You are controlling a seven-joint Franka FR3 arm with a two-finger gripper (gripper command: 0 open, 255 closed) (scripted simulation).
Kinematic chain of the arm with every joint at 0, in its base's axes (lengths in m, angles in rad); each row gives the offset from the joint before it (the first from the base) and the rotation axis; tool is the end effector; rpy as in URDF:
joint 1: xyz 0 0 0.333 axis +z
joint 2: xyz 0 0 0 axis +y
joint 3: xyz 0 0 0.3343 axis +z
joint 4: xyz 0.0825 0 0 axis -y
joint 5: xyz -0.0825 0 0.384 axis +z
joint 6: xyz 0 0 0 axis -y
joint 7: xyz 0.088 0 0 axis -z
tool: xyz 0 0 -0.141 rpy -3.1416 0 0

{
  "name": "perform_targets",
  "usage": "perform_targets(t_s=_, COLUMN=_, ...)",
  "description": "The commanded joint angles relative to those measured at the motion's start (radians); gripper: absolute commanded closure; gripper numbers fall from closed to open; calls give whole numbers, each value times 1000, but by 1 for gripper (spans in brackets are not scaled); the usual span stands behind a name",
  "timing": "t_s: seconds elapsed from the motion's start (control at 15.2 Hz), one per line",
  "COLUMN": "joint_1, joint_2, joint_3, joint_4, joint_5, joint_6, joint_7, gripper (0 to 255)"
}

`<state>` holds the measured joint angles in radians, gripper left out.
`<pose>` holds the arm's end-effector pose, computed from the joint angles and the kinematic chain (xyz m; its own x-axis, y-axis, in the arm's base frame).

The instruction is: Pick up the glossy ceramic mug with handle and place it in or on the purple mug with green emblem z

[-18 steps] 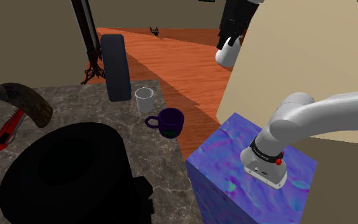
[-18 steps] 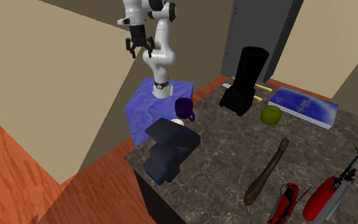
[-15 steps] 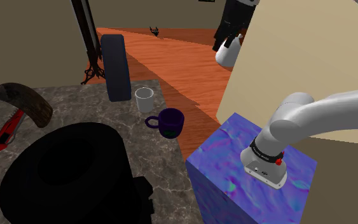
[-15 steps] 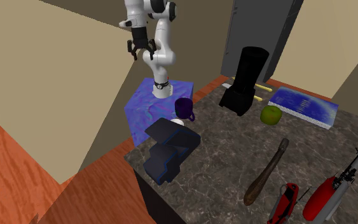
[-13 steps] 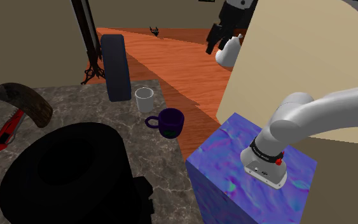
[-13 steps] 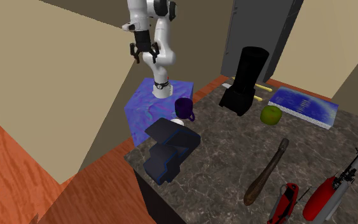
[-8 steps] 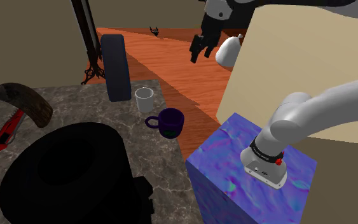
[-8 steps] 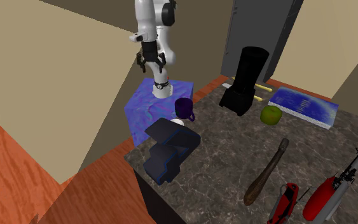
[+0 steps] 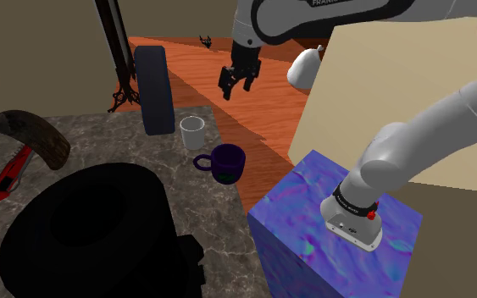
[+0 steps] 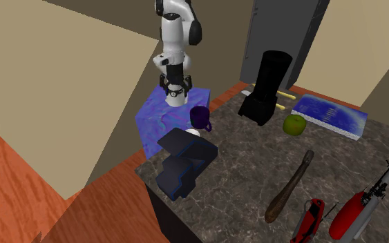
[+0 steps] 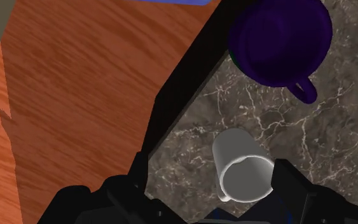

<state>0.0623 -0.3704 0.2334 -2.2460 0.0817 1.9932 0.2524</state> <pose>0.4288 0.1463 0.5032 0.9942 0.0019 0.1074 0.0043 -0.9998 -0.0214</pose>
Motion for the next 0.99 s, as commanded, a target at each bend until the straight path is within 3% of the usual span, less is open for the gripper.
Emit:
perform_targets(t_s=0.0, joint_1=1, joint_2=76, joint_3=32, joint_4=40, joint_5=-18, joint_6=27, joint_7=44, gripper=0)
perform_targets(t_s=0.46, joint_1=17, joint_2=349, joint_3=116, joint_4=198, joint_5=-129, joint_6=90, joint_7=207, gripper=0)
perform_targets(t_s=0.92, joint_1=85, joint_2=643, joint_3=138, joint_4=423, joint_5=-272, joint_6=87, joint_7=362, gripper=0)
